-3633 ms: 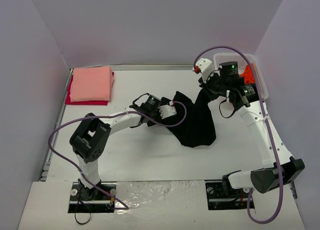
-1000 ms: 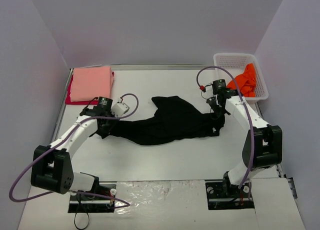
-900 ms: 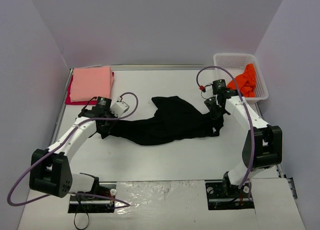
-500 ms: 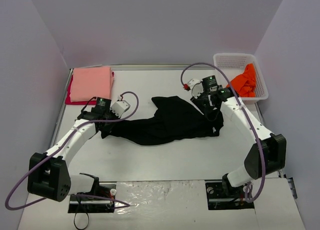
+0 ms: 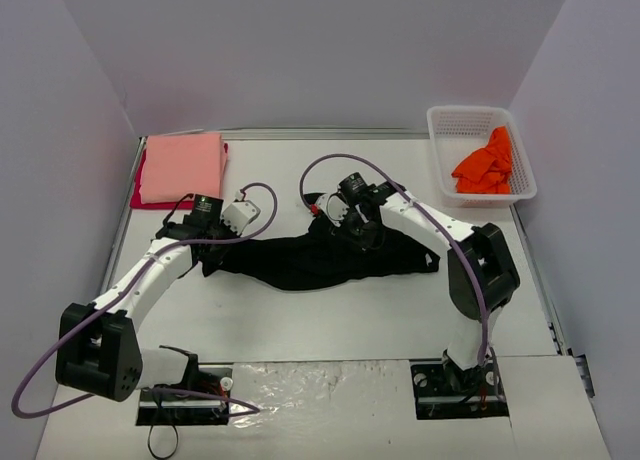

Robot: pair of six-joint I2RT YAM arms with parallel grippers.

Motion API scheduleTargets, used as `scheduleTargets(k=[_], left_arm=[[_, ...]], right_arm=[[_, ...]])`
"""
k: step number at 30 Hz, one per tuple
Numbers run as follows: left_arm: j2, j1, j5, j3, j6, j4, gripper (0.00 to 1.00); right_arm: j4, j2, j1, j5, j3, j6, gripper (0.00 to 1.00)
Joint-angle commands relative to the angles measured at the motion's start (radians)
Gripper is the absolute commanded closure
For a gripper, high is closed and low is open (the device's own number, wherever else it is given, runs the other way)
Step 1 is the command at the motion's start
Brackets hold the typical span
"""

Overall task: Fold and stack the t-shirts
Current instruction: Flatten out the tshirt

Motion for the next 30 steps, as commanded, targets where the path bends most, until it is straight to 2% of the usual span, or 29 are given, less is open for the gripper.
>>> scheduleTargets(k=[1, 12, 16, 20, 23, 24, 25, 27, 30], left_arm=[[-0.018, -0.005, -0.016, -0.005, -0.013, 0.026, 0.98], [-0.01, -0.004, -0.017, -0.008, -0.013, 0.029, 0.98], [-0.008, -0.004, -0.016, -0.017, -0.011, 0.032, 0.98], [-0.01, -0.004, -0.013, -0.026, -0.008, 0.033, 0.98], [-0.008, -0.004, -0.007, -0.026, -0.01, 0.033, 0.98], [-0.01, -0.004, -0.005, -0.028, -0.01, 0.033, 0.98], [-0.01, -0.004, -0.005, -0.026, -0.008, 0.032, 0.98], [-0.011, -0.004, -0.004, -0.029, -0.008, 0.03, 0.98], [-0.016, -0.004, 0.0, -0.029, -0.007, 0.032, 0.98]], right_arm=[[0.001, 0.047, 0.011, -0.017, 0.01, -0.014, 0.81], [0.064, 0.091, 0.048, 0.023, -0.075, 0.0, 0.69], [0.087, 0.128, 0.054, 0.052, -0.081, -0.002, 0.56], [0.109, 0.157, 0.067, 0.084, -0.087, 0.015, 0.55], [0.123, 0.167, 0.077, 0.121, -0.087, 0.026, 0.63], [0.129, 0.167, 0.077, 0.132, -0.085, 0.035, 0.68], [0.129, 0.165, 0.077, 0.133, -0.084, 0.035, 0.84], [0.127, 0.157, 0.079, 0.141, -0.078, 0.044, 1.0], [0.121, 0.122, 0.077, 0.144, -0.078, 0.046, 1.0]])
